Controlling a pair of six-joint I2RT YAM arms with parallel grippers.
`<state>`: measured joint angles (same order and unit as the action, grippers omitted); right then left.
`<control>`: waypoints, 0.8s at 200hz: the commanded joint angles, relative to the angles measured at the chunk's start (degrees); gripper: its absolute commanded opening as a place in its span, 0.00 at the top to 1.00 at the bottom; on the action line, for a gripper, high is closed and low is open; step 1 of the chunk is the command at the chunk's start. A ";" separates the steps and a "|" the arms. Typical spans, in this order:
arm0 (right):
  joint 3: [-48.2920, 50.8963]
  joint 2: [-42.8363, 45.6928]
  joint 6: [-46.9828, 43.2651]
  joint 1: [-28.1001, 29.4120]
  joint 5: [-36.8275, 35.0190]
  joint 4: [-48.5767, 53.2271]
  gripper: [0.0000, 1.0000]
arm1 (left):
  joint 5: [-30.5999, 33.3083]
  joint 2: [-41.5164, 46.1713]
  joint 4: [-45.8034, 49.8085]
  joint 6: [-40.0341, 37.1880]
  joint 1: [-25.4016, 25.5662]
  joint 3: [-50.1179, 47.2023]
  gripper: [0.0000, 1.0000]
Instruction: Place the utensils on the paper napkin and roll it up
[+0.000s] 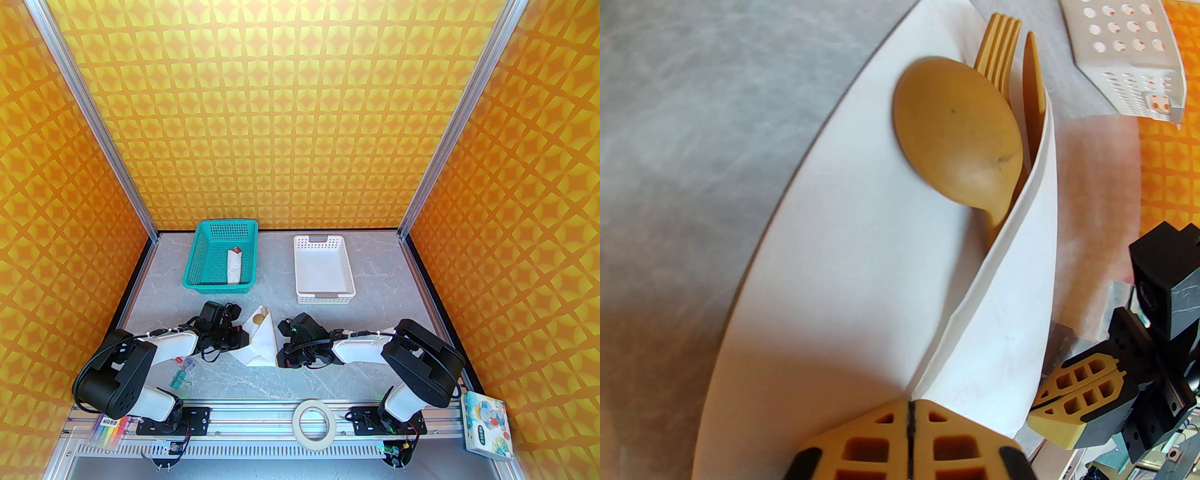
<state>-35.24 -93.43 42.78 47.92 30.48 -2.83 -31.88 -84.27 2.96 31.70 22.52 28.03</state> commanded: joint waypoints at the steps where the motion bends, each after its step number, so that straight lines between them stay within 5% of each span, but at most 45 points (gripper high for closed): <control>1: 0.75 -2.36 -1.28 0.24 -2.64 5.64 1.00 | 4.76 3.09 6.95 -2.05 -0.21 2.68 0.89; 98: -0.59 -2.74 -2.26 0.51 -1.91 6.68 1.00 | 13.81 14.87 23.92 -2.50 -5.68 4.12 0.69; 160: -1.21 -2.88 -2.79 0.68 -2.35 8.05 1.00 | 14.74 13.41 22.26 -0.42 -7.58 0.73 0.60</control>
<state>-36.82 -94.19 41.23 48.03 31.00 -0.67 -18.52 -69.80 24.64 30.30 15.35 29.67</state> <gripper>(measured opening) 0.045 0.395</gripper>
